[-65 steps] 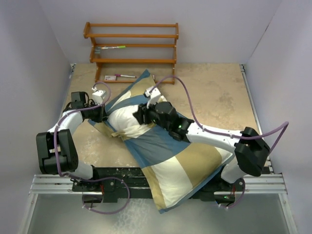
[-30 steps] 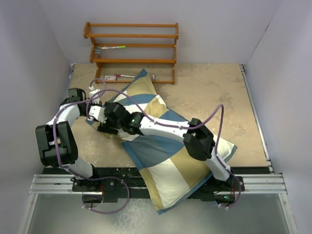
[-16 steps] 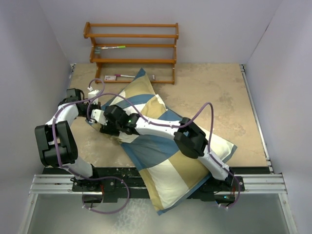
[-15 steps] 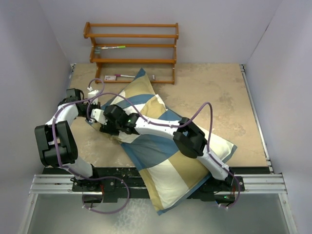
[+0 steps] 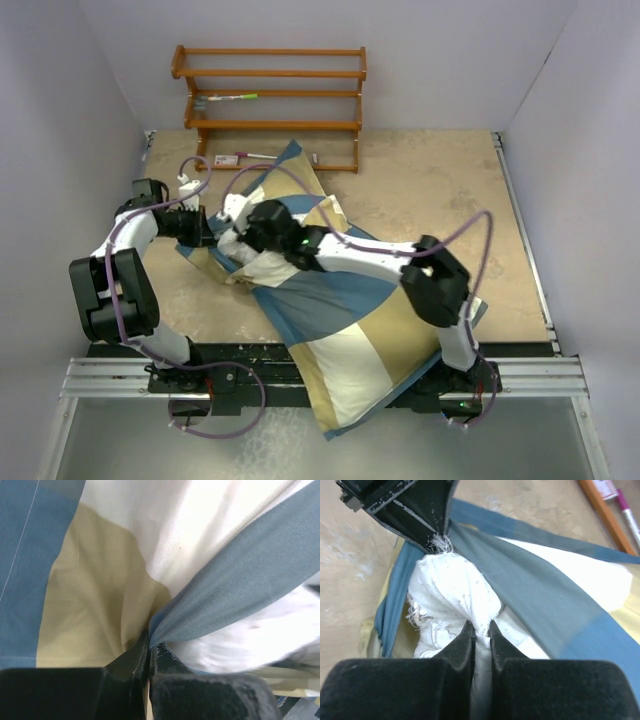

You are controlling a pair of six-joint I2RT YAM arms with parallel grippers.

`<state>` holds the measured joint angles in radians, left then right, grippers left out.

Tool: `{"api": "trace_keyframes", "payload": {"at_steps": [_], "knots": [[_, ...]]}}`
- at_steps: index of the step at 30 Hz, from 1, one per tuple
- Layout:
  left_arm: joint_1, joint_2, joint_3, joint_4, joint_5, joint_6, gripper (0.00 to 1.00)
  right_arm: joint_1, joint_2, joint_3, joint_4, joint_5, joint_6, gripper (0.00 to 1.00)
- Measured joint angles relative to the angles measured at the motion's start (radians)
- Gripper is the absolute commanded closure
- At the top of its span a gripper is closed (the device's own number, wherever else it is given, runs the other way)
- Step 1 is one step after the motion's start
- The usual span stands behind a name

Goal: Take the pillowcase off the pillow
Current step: Remove the pillow from the pillowcase.

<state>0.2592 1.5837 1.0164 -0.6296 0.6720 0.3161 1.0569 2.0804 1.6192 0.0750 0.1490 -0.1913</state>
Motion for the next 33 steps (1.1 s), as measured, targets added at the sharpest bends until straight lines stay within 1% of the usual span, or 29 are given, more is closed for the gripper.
{"api": "trace_keyframes", "payload": {"at_steps": [2, 4, 6, 9, 13, 16, 21, 23, 25, 26, 27, 28, 29, 31, 33], "knots": [[0.0, 0.0, 0.012, -0.002, 0.036, -0.002, 1.0, -0.033, -0.118, -0.118, 0.067, -0.055, 0.061, 1.0], [0.0, 0.0, 0.023, 0.0, 0.073, -0.005, 1.0, -0.061, -0.218, -0.201, 0.119, -0.092, 0.116, 1.0], [0.0, -0.003, 0.028, -0.001, 0.095, -0.01, 1.0, -0.076, -0.295, -0.274, 0.177, -0.116, 0.164, 1.0], [0.003, -0.006, 0.029, -0.01, 0.128, -0.011, 1.0, -0.102, -0.422, -0.437, 0.301, -0.153, 0.266, 1.0], [0.003, -0.007, 0.029, -0.027, 0.181, -0.015, 1.0, -0.183, -0.563, -0.624, 0.467, -0.213, 0.444, 1.0], [0.003, -0.024, 0.029, -0.032, 0.228, -0.028, 1.0, -0.259, -0.631, -0.716, 0.565, -0.251, 0.592, 1.0], [0.003, -0.071, 0.029, -0.023, 0.281, -0.056, 1.0, -0.352, -0.652, -0.708, 0.611, -0.323, 0.771, 1.0], [0.003, -0.085, 0.034, -0.015, 0.301, -0.071, 0.8, -0.384, -0.641, -0.652, 0.593, -0.358, 0.822, 1.0], [0.003, -0.095, 0.049, -0.006, 0.319, -0.075, 0.61, -0.404, -0.61, -0.547, 0.549, -0.402, 0.858, 1.0], [0.005, -0.1, 0.064, 0.0, 0.324, -0.079, 0.52, -0.409, -0.585, -0.49, 0.544, -0.422, 0.87, 1.0], [0.006, -0.102, 0.088, 0.001, 0.33, -0.084, 0.41, -0.413, -0.559, -0.432, 0.544, -0.446, 0.884, 1.0], [0.019, -0.114, 0.112, 0.001, 0.336, -0.089, 0.33, -0.417, -0.535, -0.38, 0.544, -0.474, 0.896, 1.0], [0.033, -0.123, 0.147, -0.003, 0.34, -0.093, 0.28, -0.419, -0.522, -0.352, 0.549, -0.492, 0.903, 1.0], [0.071, -0.139, 0.253, -0.039, 0.349, -0.115, 0.23, -0.43, -0.51, -0.309, 0.576, -0.532, 0.916, 1.0], [0.098, -0.146, 0.406, -0.084, 0.372, -0.145, 0.18, -0.442, -0.51, -0.281, 0.632, -0.569, 0.934, 1.0]]}}
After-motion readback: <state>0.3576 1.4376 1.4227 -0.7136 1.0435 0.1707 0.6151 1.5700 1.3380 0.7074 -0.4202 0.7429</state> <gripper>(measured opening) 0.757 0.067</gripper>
